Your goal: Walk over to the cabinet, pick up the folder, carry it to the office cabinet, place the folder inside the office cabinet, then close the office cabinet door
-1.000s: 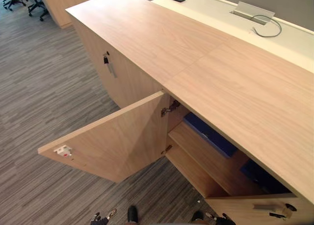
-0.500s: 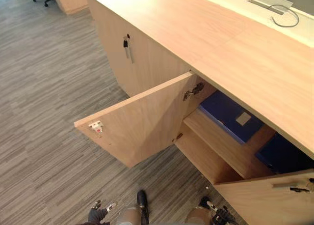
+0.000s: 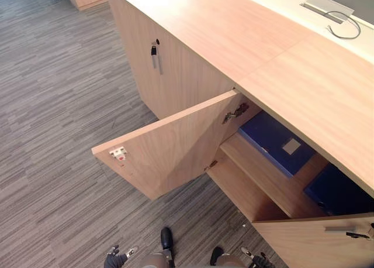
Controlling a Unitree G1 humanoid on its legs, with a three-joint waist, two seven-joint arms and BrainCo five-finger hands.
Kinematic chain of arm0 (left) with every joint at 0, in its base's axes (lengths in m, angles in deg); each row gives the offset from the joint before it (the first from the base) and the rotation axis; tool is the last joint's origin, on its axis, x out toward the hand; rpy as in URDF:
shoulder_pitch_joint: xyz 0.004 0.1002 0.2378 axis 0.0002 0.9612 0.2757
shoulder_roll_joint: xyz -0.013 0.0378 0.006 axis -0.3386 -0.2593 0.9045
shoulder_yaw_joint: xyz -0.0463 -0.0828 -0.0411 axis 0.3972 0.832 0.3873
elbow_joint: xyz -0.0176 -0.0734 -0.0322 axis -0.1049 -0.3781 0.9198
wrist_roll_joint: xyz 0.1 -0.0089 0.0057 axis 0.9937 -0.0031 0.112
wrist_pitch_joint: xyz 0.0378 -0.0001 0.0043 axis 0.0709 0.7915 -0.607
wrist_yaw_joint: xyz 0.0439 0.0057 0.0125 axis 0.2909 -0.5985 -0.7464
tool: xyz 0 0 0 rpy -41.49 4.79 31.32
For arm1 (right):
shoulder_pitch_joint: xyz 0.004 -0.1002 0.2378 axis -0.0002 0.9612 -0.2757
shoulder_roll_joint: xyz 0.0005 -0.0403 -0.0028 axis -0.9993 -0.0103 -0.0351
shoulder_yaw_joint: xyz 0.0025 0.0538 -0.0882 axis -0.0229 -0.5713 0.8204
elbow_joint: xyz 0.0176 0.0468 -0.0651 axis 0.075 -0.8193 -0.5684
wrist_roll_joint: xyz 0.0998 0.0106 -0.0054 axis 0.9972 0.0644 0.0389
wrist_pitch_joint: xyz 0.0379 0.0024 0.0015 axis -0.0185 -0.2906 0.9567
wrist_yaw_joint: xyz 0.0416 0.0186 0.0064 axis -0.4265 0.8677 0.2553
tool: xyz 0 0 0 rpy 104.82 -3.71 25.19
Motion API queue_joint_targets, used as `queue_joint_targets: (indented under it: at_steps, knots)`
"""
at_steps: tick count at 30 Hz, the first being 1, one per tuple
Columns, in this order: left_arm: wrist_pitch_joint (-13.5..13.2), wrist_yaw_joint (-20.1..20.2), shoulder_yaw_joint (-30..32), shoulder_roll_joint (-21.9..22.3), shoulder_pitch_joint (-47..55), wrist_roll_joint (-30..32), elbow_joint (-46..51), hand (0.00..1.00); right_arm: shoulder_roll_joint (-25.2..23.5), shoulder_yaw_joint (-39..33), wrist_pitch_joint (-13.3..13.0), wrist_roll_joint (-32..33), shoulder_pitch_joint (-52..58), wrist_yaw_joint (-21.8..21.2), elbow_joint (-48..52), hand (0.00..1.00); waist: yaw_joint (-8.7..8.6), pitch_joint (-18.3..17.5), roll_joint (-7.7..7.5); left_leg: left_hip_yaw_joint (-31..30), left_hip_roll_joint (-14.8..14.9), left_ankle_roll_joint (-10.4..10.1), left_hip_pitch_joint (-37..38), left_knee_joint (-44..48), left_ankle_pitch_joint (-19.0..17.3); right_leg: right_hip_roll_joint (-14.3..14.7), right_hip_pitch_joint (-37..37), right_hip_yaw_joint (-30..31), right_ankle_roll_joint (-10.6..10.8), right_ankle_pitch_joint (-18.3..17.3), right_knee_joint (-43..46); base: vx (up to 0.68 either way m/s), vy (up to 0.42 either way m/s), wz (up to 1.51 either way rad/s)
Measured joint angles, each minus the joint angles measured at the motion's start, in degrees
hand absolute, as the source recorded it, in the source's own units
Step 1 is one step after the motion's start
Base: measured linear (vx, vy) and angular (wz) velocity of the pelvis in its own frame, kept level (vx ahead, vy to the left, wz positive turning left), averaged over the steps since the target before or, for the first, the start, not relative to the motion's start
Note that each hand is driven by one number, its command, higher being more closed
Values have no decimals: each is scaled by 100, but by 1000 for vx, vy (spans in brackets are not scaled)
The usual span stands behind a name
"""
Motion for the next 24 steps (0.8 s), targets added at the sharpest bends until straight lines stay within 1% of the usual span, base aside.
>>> queue_joint_targets:
  at_steps: [3,6,8,9,11,12,13,14,15,16,17,18,19,20,23,24]
  knots:
    - [2,0,-1,-2,12,0,-42,0,34,117,0,-104,-7,0,-79,0,36,-76,-11,86,46,-36,46,-3,-22,52,12,96,1,-2,-31,-15,-38,-15]
    - [3,-4,4,-4,12,-2,-63,0,78,214,-4,-172,-25,-2,-130,0,37,-101,-10,132,69,-59,74,-3,-33,92,17,147,1,-2,-48,-10,-34,-12]
    - [7,-20,47,-8,13,-77,-62,0,86,214,-3,-174,-24,-5,-148,0,37,-102,-10,137,83,-80,102,-3,-41,109,50,150,1,-2,-76,-4,-12,-2]
    - [11,-34,137,13,14,-213,-60,0,103,214,-3,-177,-24,-8,-157,0,36,-102,-11,139,87,-95,133,-3,-51,117,90,150,1,-2,-104,0,0,0]
    - [39,-48,451,127,8,-394,62,0,116,209,0,-180,-16,-10,-174,0,34,-131,-14,139,88,-114,158,-3,-66,125,144,144,0,-1,-157,0,0,0]
    - [75,-68,791,189,-2,-545,343,0,115,198,9,-187,-12,-30,-171,0,34,-135,-22,139,90,-130,184,-3,-83,131,194,142,-1,-1,-203,0,0,0]
    - [83,-84,936,187,-14,-579,471,0,115,191,21,-191,-7,-44,-171,0,35,-139,-27,141,92,-134,196,-3,-93,133,212,142,-1,-1,-219,0,0,0]
    - [88,-137,1321,157,-75,-591,711,0,114,176,49,-209,-2,-63,-172,0,40,-154,-34,149,98,-144,218,-3,-112,139,241,144,-2,-2,-244,24,-17,-4]
    - [99,-226,1705,58,-201,-603,858,0,114,169,50,-237,1,-73,-171,0,39,-169,-33,159,102,-151,231,-3,-125,154,266,148,-3,-2,-273,27,-20,-3]
    - [106,-281,1842,-29,-279,-608,903,0,114,161,51,-268,2,-74,-171,0,39,-182,-32,161,104,-158,234,-3,-131,161,278,148,-4,-1,-292,32,-24,-3]
    - [132,-356,2045,-252,-467,-656,978,0,111,148,55,-301,13,-78,-171,0,38,-214,-39,169,117,-172,237,-2,-143,173,297,149,-7,1,-326,0,0,0]
    - [136,-396,2120,-376,-566,-663,991,0,110,137,56,-305,20,-80,-171,0,39,-228,-40,177,135,-180,244,-2,-148,177,307,151,-7,1,-336,36,-29,-2]
    - [156,-479,2243,-640,-781,-670,992,0,110,129,56,-307,24,-94,-171,0,42,-238,-39,204,148,-195,267,-1,-159,187,329,161,-9,2,-339,35,-25,-5]
    - [159,-549,2266,-909,-983,-676,992,0,110,128,56,-306,24,-122,-170,0,45,-238,-40,240,153,-206,309,-1,-166,196,365,182,-12,3,-348,32,-21,-9]
    - [158,-671,2222,-1344,-1437,-679,1058,0,110,127,56,-300,25,-194,-152,0,52,-259,-34,336,153,-227,400,-1,-196,207,403,310,-25,5,-355,12,1,-19]
    - [157,-681,2159,-1407,-1530,-680,1060,0,111,126,56,-300,28,-201,-148,0,51,-259,-34,343,154,-230,405,-1,-198,209,403,318,-26,5,-355,-25,3,-13]
